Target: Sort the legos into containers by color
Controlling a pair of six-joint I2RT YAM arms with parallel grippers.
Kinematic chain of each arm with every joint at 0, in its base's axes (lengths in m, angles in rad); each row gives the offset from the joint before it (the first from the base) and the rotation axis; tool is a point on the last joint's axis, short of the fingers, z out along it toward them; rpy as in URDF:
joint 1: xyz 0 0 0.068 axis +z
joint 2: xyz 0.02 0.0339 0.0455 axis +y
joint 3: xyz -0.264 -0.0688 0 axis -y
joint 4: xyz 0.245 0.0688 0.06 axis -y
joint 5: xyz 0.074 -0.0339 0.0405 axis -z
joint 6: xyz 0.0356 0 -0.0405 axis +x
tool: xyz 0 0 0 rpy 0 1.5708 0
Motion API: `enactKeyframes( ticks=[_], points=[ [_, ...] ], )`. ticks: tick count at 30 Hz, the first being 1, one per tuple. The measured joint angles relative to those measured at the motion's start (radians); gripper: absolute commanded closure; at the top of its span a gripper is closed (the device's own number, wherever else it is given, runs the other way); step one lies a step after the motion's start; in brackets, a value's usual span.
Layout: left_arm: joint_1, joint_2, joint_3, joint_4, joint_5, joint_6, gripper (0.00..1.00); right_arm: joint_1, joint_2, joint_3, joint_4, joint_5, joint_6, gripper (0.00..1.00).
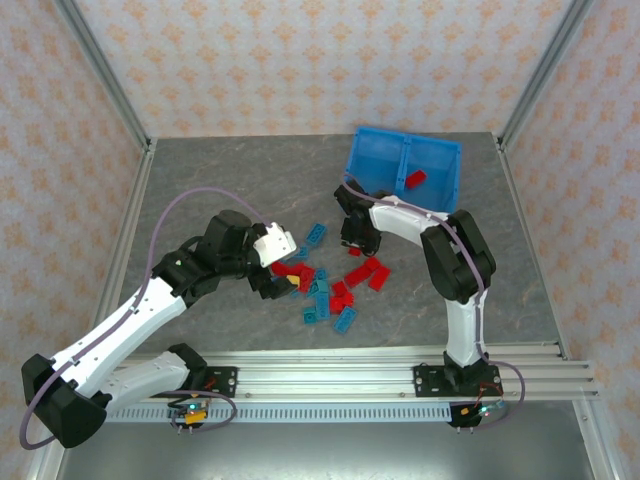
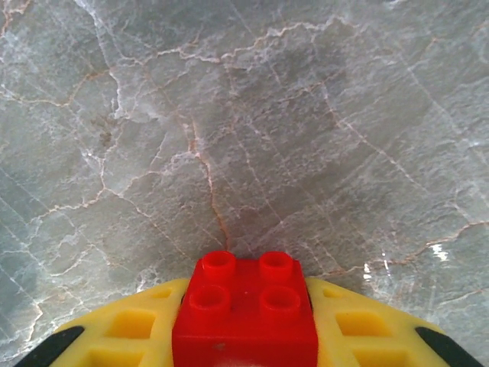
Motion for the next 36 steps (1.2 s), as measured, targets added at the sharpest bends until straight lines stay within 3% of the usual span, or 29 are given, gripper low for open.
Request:
enactKeyframes(
  ticks=[4, 9, 15, 20, 24, 26, 30, 36],
  points=[
    [0.0, 0.006, 0.0, 0.001, 0.0, 0.0, 0.0, 0.0, -0.048, -0.014, -0.016, 0.043, 0.002, 0.69],
    [0.0, 0.007, 0.002, 0.001, 0.005, 0.0, 0.0, -0.032, -0.25, -0.038, -0.016, 0.127, 0.014, 0.69],
    [0.0, 0.021, 0.031, 0.005, 0.023, 0.0, 0.0, -0.235, -0.401, -0.015, 0.023, 0.254, 0.019, 0.69],
    [0.0, 0.053, 0.053, 0.023, 0.026, -0.011, 0.0, -0.42, -0.193, 0.143, 0.039, 0.246, 0.017, 0.68],
    [0.0, 0.079, 0.074, 0.023, 0.0, -0.064, 0.0, -0.459, 0.031, 0.303, 0.021, 0.21, 0.005, 0.65],
    [0.0, 0.094, 0.086, 0.022, -0.02, -0.103, 0.0, -0.464, 0.113, 0.364, 0.002, 0.191, -0.002, 0.58],
    [0.0, 0.143, 0.136, 0.0, -0.066, -0.196, 0.0, -0.472, 0.163, 0.414, -0.04, 0.174, -0.018, 0.48],
    [0.0, 0.242, 0.219, -0.045, -0.154, -0.377, 0.0, -0.492, 0.136, 0.43, -0.063, 0.154, -0.038, 0.45]
  ],
)
